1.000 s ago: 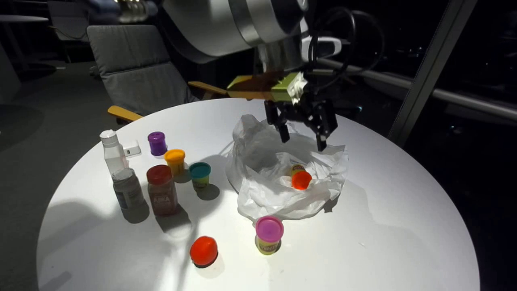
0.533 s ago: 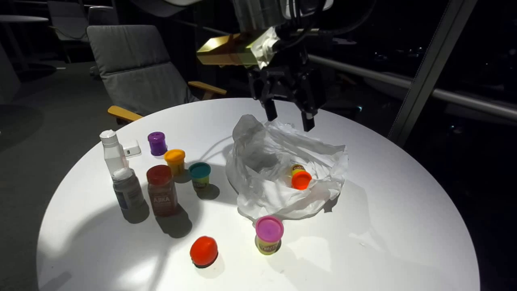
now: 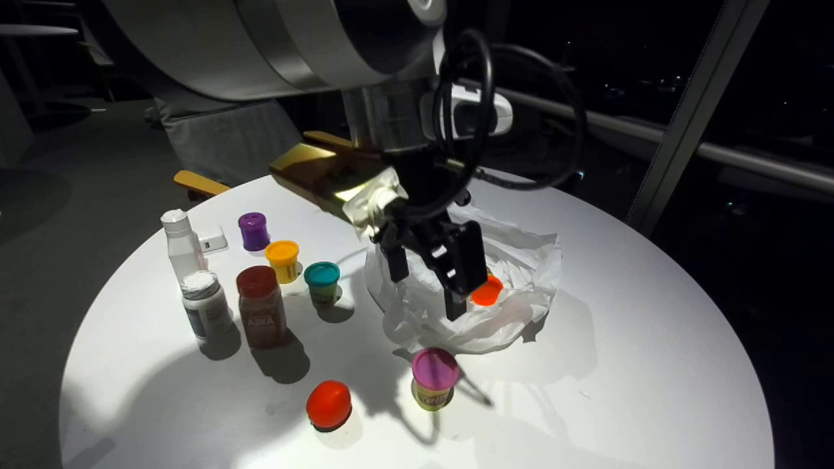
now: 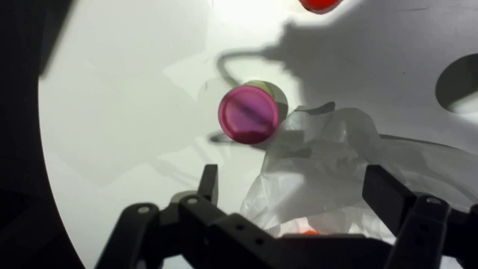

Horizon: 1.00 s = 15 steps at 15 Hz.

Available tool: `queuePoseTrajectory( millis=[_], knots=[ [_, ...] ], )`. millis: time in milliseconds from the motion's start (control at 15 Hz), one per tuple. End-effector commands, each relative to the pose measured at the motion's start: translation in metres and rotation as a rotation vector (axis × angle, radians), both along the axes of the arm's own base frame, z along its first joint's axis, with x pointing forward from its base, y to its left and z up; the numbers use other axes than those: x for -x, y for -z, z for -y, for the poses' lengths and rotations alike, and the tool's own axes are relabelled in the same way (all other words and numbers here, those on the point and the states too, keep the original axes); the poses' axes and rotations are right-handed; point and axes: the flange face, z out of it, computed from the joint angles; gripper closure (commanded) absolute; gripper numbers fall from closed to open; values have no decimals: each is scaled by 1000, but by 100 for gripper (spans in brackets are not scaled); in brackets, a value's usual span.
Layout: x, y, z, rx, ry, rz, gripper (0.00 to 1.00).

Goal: Pick up all the objects surrounding the white plate and arrange them on the plate

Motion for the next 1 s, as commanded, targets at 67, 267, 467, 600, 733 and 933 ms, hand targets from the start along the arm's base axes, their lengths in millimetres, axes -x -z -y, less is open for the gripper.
queuePoseTrajectory(
  millis=[67, 267, 467, 600, 733, 933],
  knots=[
    [7, 34, 25, -43, -103, -5, 0],
    [11, 52, 30, -77, -219, -27, 0],
    [14, 66, 34, -82, -309, -92, 0],
    [15, 71, 37, -76, -342, -127, 0],
    [16, 73, 38, -74, -371, -151, 0],
    [11, 78, 43, -68, -408, -160, 0]
  ],
)
